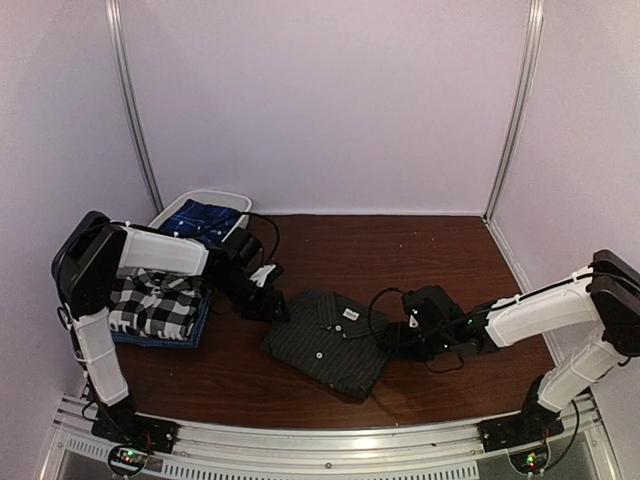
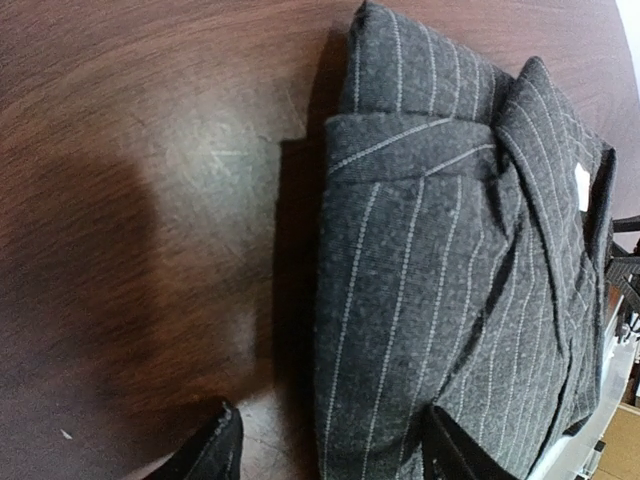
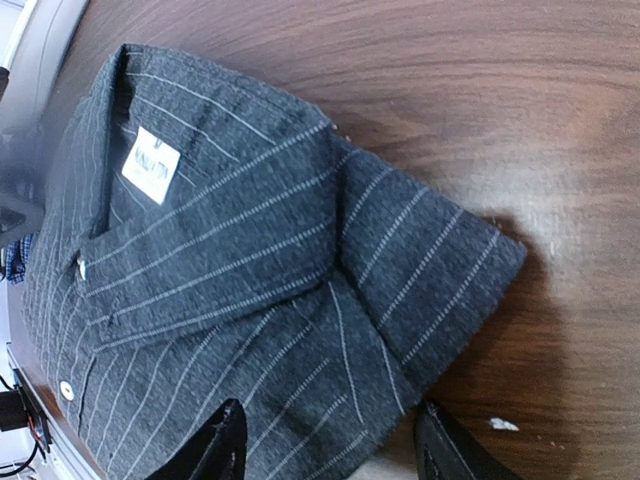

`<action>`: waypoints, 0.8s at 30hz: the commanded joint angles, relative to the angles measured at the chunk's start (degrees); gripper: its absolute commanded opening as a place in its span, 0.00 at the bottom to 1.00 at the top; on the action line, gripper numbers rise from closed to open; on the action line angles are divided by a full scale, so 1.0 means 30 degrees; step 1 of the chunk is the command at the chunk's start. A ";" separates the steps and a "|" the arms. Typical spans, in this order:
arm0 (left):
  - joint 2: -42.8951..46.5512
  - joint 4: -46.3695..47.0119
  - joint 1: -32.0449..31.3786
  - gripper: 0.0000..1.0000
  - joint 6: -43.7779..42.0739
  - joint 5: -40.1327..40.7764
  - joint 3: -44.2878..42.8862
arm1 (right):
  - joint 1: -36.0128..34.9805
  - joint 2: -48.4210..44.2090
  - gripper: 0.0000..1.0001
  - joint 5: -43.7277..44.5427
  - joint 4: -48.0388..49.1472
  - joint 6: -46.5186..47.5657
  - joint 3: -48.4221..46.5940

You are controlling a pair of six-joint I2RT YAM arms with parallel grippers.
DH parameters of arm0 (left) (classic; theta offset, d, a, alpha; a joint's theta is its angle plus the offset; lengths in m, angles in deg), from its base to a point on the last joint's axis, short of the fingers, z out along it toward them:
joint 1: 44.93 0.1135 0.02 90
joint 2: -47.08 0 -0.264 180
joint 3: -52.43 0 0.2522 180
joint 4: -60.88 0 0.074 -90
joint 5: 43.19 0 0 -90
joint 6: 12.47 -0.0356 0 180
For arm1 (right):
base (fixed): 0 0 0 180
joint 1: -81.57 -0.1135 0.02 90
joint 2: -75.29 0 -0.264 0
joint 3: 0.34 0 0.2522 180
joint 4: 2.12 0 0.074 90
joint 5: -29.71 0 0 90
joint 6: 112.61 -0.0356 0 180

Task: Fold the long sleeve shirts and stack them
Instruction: Smooth out the square-folded shirt at the center of the board.

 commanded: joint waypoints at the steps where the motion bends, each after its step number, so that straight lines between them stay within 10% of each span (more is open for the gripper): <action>1: -0.0787 0.0578 -0.0311 0.62 -0.0305 -0.0164 -0.0696 | -0.0137 0.0862 0.55 0.0453 0.0281 0.0035 -0.0485; 7: -0.1351 0.0754 -0.1016 0.41 0.0415 -0.0530 -0.1619 | -0.0144 0.1441 0.38 0.0987 -0.0485 0.0973 -0.1916; 12: -0.0413 0.0701 -0.1267 0.01 0.1141 -0.0433 -0.2074 | -0.0086 0.2373 0.15 0.1593 -0.2501 0.2803 -0.4808; 22: 0.2836 -0.0480 -0.2564 0.00 0.3776 0.2195 -0.0810 | 0.1478 0.2772 0.00 0.0489 -0.4833 0.6046 -0.7203; 24: 0.2668 -0.0010 -0.2597 0.20 0.4117 0.2531 -0.0458 | 0.2539 0.2760 0.00 0.0060 -0.4954 0.6847 -0.6832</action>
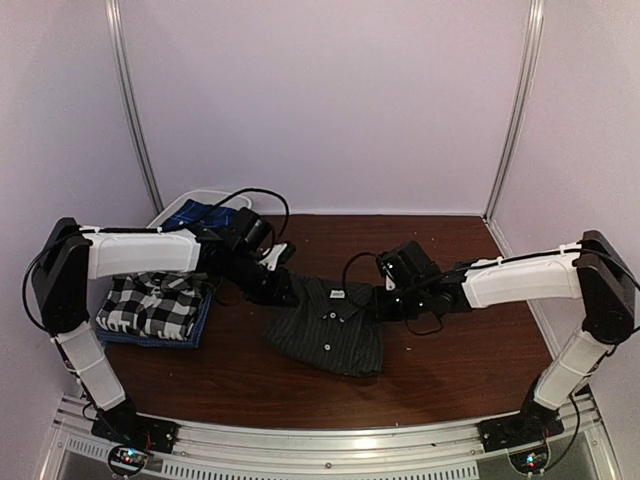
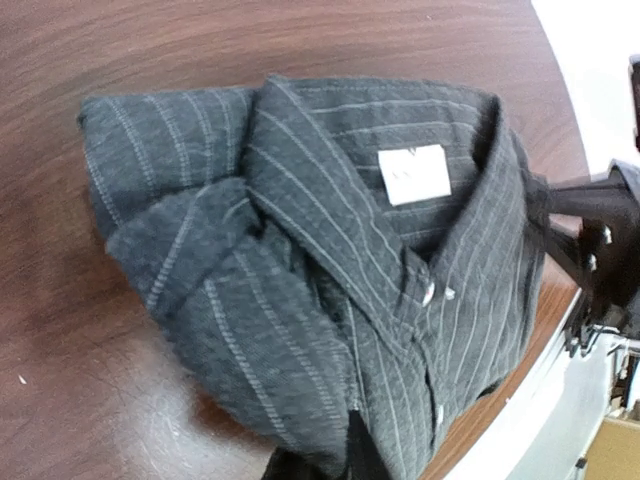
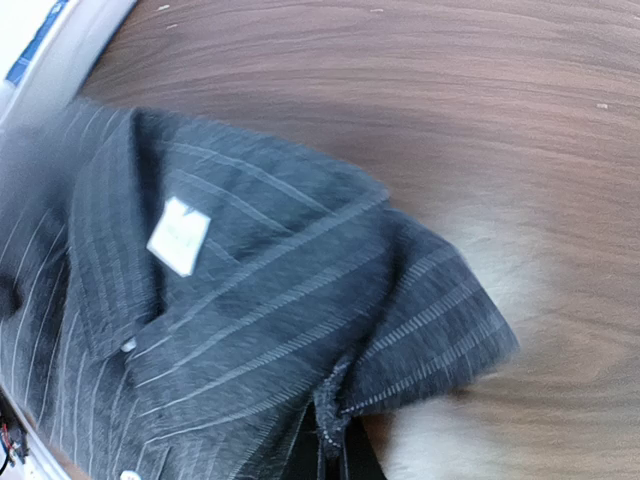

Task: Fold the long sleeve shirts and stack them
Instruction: Smooth out the square-folded shirt at the center of the board.

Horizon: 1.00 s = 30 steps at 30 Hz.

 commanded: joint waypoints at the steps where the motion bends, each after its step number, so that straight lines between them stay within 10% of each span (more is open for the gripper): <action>1: -0.0127 0.0622 -0.0273 0.26 0.1360 0.1483 0.0830 | 0.2153 0.0007 0.00 -0.0637 -0.1000 0.2440 0.0636; 5: -0.1569 0.0814 0.0156 0.42 0.1065 0.1885 -0.0126 | 0.4522 0.0765 0.13 -0.1163 -0.0868 0.3896 0.0914; 10: -0.1614 0.0740 0.0459 0.38 0.0843 0.2105 -0.0607 | 0.5252 0.0151 0.49 -0.0639 -0.2440 0.4669 -0.0389; 20: -0.0106 0.0907 -0.0375 0.23 0.1293 0.1158 -0.1107 | 0.1740 -0.2768 0.42 -0.0180 -0.3617 0.2875 -0.0731; 30: -0.2425 0.3646 -0.0654 0.17 0.1867 -0.0271 0.0743 | -0.0088 -0.3725 0.37 -0.1576 0.0680 -0.1221 0.5510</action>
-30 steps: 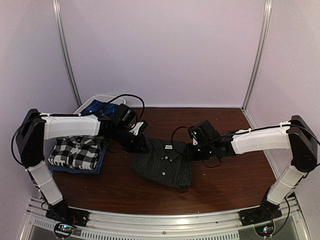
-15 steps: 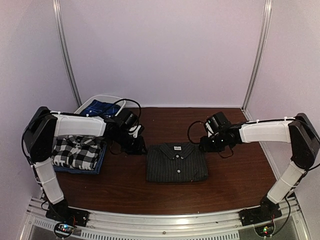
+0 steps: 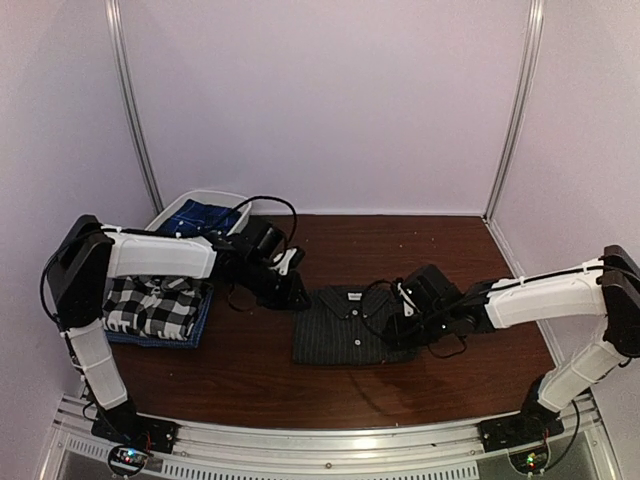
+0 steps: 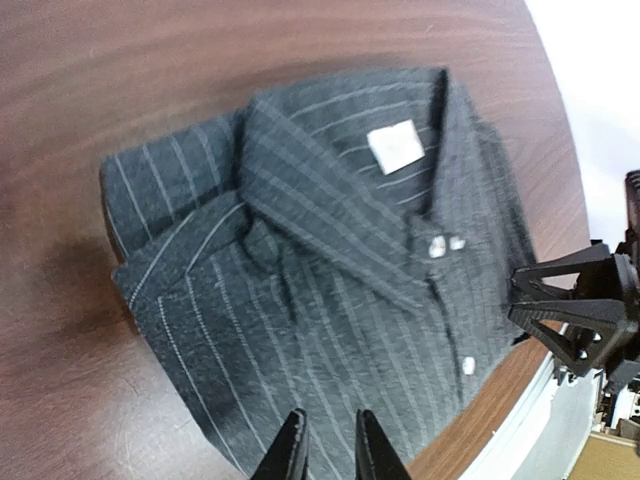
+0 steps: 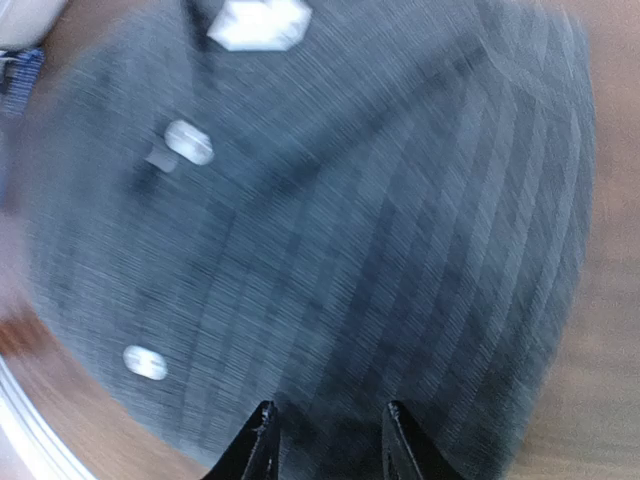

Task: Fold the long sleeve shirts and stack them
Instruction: Smooth out the square-folded shirt at the center of the board, then move the square-folded shirt to the center of the board.

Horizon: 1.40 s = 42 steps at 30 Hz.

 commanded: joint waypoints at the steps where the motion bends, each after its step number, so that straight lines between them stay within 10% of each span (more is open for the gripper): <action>1: -0.1269 0.1506 0.0056 0.17 0.0271 -0.0286 0.1108 | 0.0069 -0.0929 0.37 -0.0453 0.1942 -0.2184 0.2713; 8: -0.1378 0.1409 0.0111 0.18 0.0175 0.0676 0.1523 | 0.0079 -0.2015 0.39 -0.0139 0.1517 -0.2483 0.3607; 18: 0.3474 -0.1822 0.1210 0.34 0.0384 0.6027 0.2347 | 0.2817 -0.3433 0.69 0.1003 0.0063 -0.0585 0.2473; 25: 0.6452 -0.2723 0.2676 0.41 0.0591 0.7797 0.4621 | 0.3842 -0.0832 0.69 -0.0503 0.1890 0.0091 0.1859; 42: 0.9085 -0.3237 0.3158 0.39 0.1119 0.7851 0.7328 | 0.4898 0.2325 0.00 0.0485 0.0722 0.1415 0.0497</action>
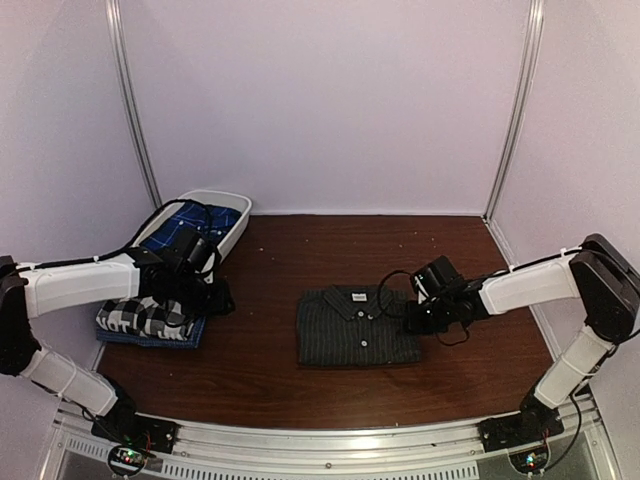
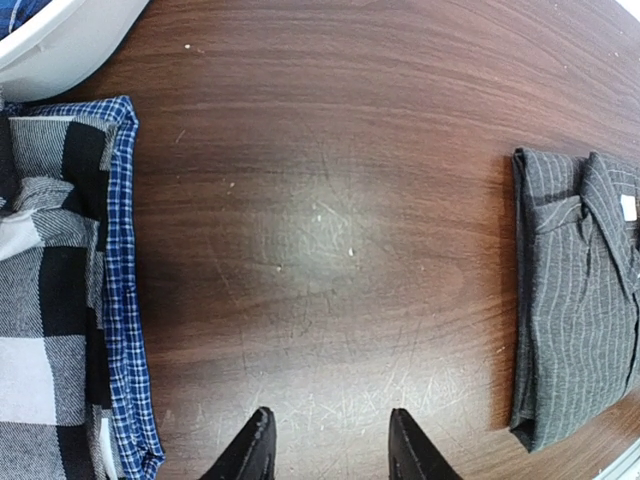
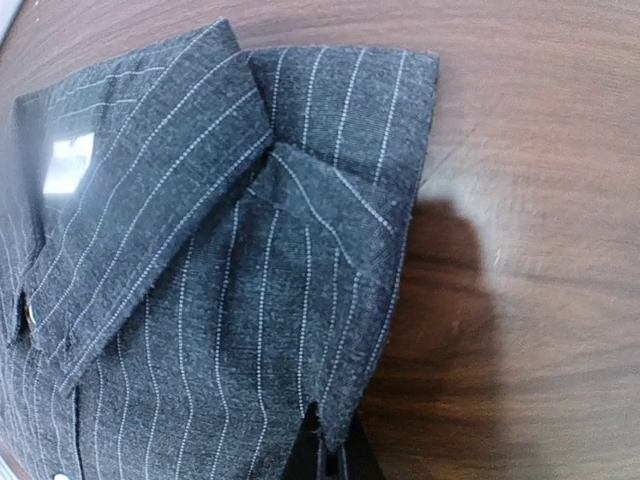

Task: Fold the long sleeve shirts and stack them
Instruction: Move the square-folded shirt to the center of the board.

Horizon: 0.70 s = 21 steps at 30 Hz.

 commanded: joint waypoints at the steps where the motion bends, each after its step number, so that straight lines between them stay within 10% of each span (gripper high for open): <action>1: 0.0362 0.0122 0.0120 0.39 0.0217 0.0247 0.0222 | 0.1250 -0.0266 0.00 0.0996 -0.1638 0.1160 -0.0400; 16: -0.0316 -0.1058 0.0134 0.38 0.0126 0.1529 -0.0486 | 0.7284 -0.2409 0.00 0.2124 -0.7359 0.5336 -0.1838; 21: -0.0652 -0.1709 0.0297 0.38 0.0055 0.2415 -0.0651 | 0.8036 -0.2692 0.23 0.1959 -0.7639 0.5396 -0.2471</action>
